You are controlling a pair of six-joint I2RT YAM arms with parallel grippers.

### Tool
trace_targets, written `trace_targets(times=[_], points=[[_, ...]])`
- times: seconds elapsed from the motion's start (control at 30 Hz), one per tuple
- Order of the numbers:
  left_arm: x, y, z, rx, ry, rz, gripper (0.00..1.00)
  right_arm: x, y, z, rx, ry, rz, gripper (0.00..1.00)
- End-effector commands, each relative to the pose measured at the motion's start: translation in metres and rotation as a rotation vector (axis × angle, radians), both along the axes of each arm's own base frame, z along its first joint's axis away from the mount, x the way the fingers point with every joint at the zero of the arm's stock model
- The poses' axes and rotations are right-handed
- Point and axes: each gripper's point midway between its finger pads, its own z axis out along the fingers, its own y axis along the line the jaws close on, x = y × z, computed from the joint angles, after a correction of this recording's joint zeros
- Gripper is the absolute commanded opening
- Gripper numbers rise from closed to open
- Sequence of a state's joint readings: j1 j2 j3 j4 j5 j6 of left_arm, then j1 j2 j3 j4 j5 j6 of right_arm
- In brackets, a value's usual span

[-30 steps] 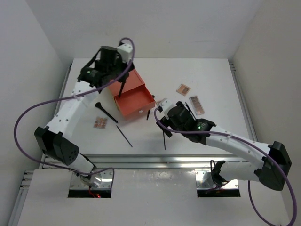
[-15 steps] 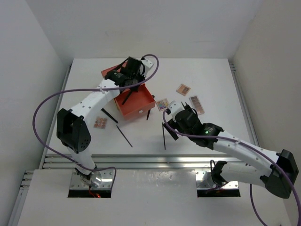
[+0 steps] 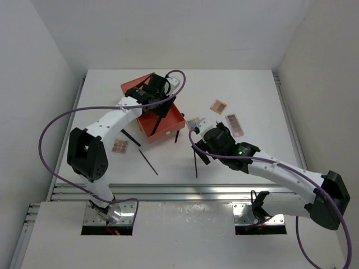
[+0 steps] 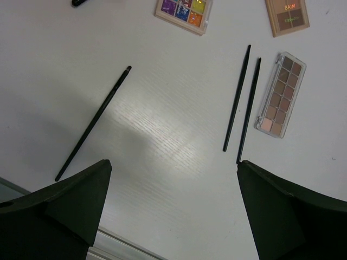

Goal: Organize the makeup

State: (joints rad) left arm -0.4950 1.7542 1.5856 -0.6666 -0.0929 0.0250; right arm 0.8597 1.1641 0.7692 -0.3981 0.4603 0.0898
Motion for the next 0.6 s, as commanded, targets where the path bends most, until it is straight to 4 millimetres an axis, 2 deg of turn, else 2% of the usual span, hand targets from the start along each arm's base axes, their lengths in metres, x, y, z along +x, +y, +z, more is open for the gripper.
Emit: trace_targets(times=[0.0,0.07,0.1,0.13,0.2,0.3,0.33,0.4,0.43,0.5,0.53,0.57], points=[[0.001,0.000,0.013,-0.032,-0.017,0.011,0.57,0.011,0.010,0.020,0.053,-0.028,-0.011,1.00],[0.004,-0.001,0.025,-0.046,-0.043,0.011,0.60,0.013,0.008,0.018,0.077,-0.008,-0.042,1.00],[0.002,0.000,0.024,-0.042,-0.036,0.011,0.62,0.014,0.008,0.019,0.083,-0.004,-0.047,1.00],[0.004,-0.001,0.029,-0.048,-0.046,0.011,0.64,0.019,0.001,0.015,0.090,0.010,-0.082,1.00],[0.008,0.002,0.043,-0.063,-0.076,0.020,0.64,0.015,0.009,0.014,0.114,0.034,-0.072,1.00],[0.014,0.006,0.072,-0.108,-0.129,0.060,0.64,0.017,0.010,0.011,0.112,0.056,-0.086,1.00],[0.018,0.012,0.093,-0.142,-0.170,0.087,0.64,0.017,0.009,0.010,0.113,0.060,-0.094,1.00],[0.020,0.023,0.119,-0.225,-0.203,0.168,0.61,0.017,0.012,0.010,0.118,0.067,-0.095,1.00],[0.021,0.044,0.139,-0.267,-0.242,0.230,0.60,0.017,0.012,0.010,0.118,0.071,-0.098,1.00],[0.023,0.066,0.158,-0.366,-0.268,0.350,0.56,0.017,0.013,0.010,0.123,0.073,-0.101,1.00],[0.028,0.097,0.164,-0.396,-0.284,0.444,0.56,0.017,0.012,0.011,0.124,0.072,-0.101,1.00],[0.021,0.116,0.155,-0.401,-0.254,0.520,0.56,0.016,0.011,0.009,0.120,0.077,-0.105,1.00]])
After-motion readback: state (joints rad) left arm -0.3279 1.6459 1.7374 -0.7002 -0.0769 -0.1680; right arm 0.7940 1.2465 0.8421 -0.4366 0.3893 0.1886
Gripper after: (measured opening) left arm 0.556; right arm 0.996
